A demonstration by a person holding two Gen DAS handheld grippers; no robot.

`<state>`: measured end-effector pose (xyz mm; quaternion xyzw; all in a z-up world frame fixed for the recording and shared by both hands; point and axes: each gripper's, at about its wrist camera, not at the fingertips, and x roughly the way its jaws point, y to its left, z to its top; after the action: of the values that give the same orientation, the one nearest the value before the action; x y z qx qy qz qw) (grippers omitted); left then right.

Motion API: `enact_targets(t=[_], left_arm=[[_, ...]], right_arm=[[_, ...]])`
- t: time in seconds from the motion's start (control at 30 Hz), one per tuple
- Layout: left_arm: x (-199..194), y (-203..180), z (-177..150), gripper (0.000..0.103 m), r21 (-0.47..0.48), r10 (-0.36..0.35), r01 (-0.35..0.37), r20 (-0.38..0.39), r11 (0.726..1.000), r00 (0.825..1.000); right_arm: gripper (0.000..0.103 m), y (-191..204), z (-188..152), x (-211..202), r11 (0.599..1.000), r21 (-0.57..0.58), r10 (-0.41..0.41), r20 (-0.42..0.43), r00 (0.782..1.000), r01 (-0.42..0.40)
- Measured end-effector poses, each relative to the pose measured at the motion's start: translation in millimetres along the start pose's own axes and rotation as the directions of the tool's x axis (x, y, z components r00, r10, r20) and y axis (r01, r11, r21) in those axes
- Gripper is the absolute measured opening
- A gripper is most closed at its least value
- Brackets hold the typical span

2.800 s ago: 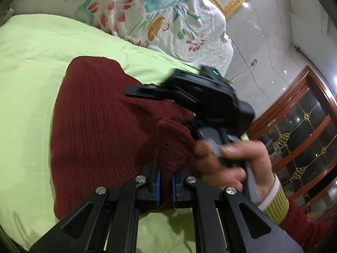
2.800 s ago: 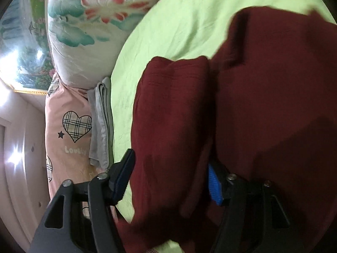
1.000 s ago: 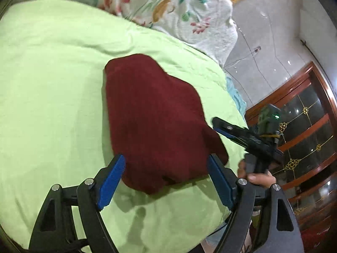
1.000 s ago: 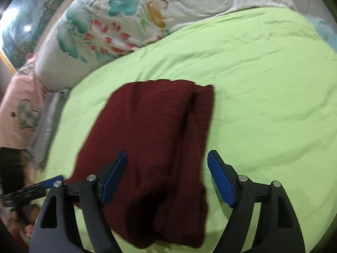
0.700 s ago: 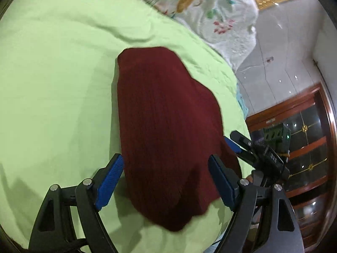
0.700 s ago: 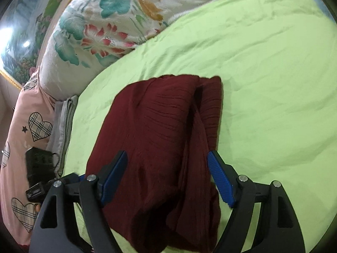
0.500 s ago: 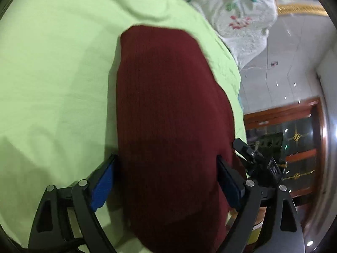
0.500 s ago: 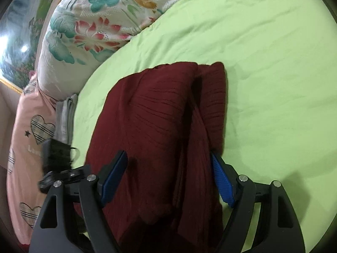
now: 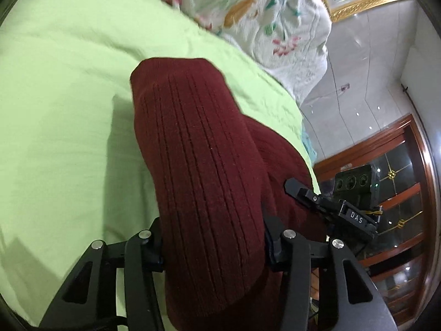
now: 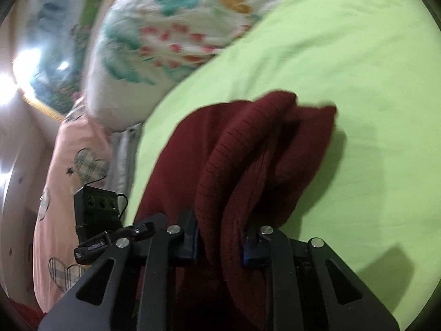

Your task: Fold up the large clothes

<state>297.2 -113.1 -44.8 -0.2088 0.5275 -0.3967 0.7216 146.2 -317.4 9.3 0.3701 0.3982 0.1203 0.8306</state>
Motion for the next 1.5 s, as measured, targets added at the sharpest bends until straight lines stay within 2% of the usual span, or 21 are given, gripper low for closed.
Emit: enact_targets(t=[0.13, 0.23, 0.37, 0.47, 0.6, 0.67, 0.77, 0.83, 0.9, 0.97, 1.07, 1.13, 1.2, 1.27, 1.33, 1.43, 1.47, 1.5], left_arm=[[-71.1, 7.3, -11.9, 0.05, 0.014, 0.068, -0.07, 0.092, 0.997, 0.993], [-110.8, 23.3, -18.9, 0.05, -0.007, 0.101, -0.101, 0.104, 0.995, 0.989], [-150.6, 63.2, -39.6, 0.05, -0.054, 0.163, -0.158, 0.099, 0.986, 0.982], [-148.2, 97.7, -53.6, 0.052, -0.109, 0.208, -0.2, 0.065, 0.974, 0.976], [-152.9, 121.8, -68.6, 0.057, -0.156, 0.154, -0.138, 0.096, 0.978, 0.983], [-150.6, 121.2, -68.4, 0.061, -0.15, 0.171, -0.155, 0.101, 0.976, 0.98], [-147.4, 113.6, -61.9, 0.067, -0.139, 0.22, -0.205, 0.101, 0.969, 0.97], [-147.4, 107.7, -61.1, 0.067, -0.131, 0.239, -0.225, 0.104, 0.965, 0.965], [-157.0, 99.4, -66.1, 0.067, -0.123, 0.259, -0.245, 0.118, 0.962, 0.959], [-172.0, 91.5, -74.4, 0.067, -0.116, 0.274, -0.259, 0.139, 0.959, 0.952], [-197.1, 77.1, -92.6, 0.067, -0.096, 0.296, -0.283, 0.183, 0.954, 0.938], [-208.1, 68.0, -103.2, 0.067, -0.08, 0.297, -0.286, 0.207, 0.955, 0.932], [-221.7, 57.1, -117.3, 0.065, -0.06, 0.282, -0.276, 0.242, 0.959, 0.928], [-230.3, 48.1, -128.7, 0.065, -0.036, 0.216, -0.215, 0.276, 0.976, 0.937], [-231.5, 44.0, -134.6, 0.065, -0.008, 0.155, -0.159, 0.28, 0.987, 0.947], [-225.6, 35.6, -136.2, 0.065, 0.031, 0.141, -0.155, 0.269, 0.987, 0.953], [-223.4, 32.3, -135.6, 0.065, 0.05, 0.123, -0.141, 0.268, 0.989, 0.956], [-221.8, 30.7, -134.6, 0.065, 0.061, 0.108, -0.128, 0.265, 0.99, 0.958]], right_arm=[[0.022, 42.1, -7.5, 30.0, 0.995, -0.067, 0.075, -0.031, 0.997, -0.077], [0.021, 65.5, -15.5, 59.1, 0.986, -0.079, 0.141, -0.07, 0.987, -0.147], [0.021, 75.0, -32.2, 98.2, 0.981, -0.079, 0.166, -0.138, 0.976, -0.178], [0.021, 63.0, -48.8, 126.9, 0.993, -0.053, 0.095, -0.202, 0.975, -0.108], [0.023, 51.0, -60.4, 132.9, 0.995, -0.021, 0.091, -0.202, 0.975, -0.097], [0.023, 52.5, -59.2, 131.4, 0.996, -0.025, 0.075, -0.2, 0.977, -0.082], [0.029, 58.1, -55.9, 131.0, 0.998, -0.038, 0.043, -0.204, 0.978, -0.052], [0.032, 61.7, -51.8, 128.1, 0.999, -0.041, 0.018, -0.199, 0.98, -0.027], [0.046, 65.4, -51.4, 123.5, 0.999, -0.042, -0.019, -0.182, 0.983, 0.012], [0.05, 68.7, -49.5, 112.1, 0.998, -0.05, -0.055, -0.142, 0.988, 0.048], [0.05, 79.9, -46.8, 88.0, 0.994, -0.086, -0.075, -0.061, 0.995, 0.069], [0.05, 89.9, -46.2, 76.8, 0.989, -0.128, -0.084, -0.021, 0.996, 0.08], [0.05, 99.4, -45.4, 74.5, 0.985, -0.16, -0.062, -0.018, 0.998, 0.058], [0.048, 106.4, -46.8, 80.0, 0.982, -0.185, -0.052, -0.041, 0.998, 0.044], [0.047, 110.0, -48.2, 92.8, 0.978, -0.197, -0.086, -0.064, 0.994, 0.072], [0.044, 105.1, -49.9, 110.0, 0.976, -0.191, -0.121, -0.098, 0.988, 0.101], [0.039, 102.0, -49.2, 116.3, 0.978, -0.182, -0.128, -0.11, 0.986, 0.107], [0.02, 98.7, -48.3, 118.6, 0.978, -0.175, -0.133, -0.118, 0.984, 0.111]])
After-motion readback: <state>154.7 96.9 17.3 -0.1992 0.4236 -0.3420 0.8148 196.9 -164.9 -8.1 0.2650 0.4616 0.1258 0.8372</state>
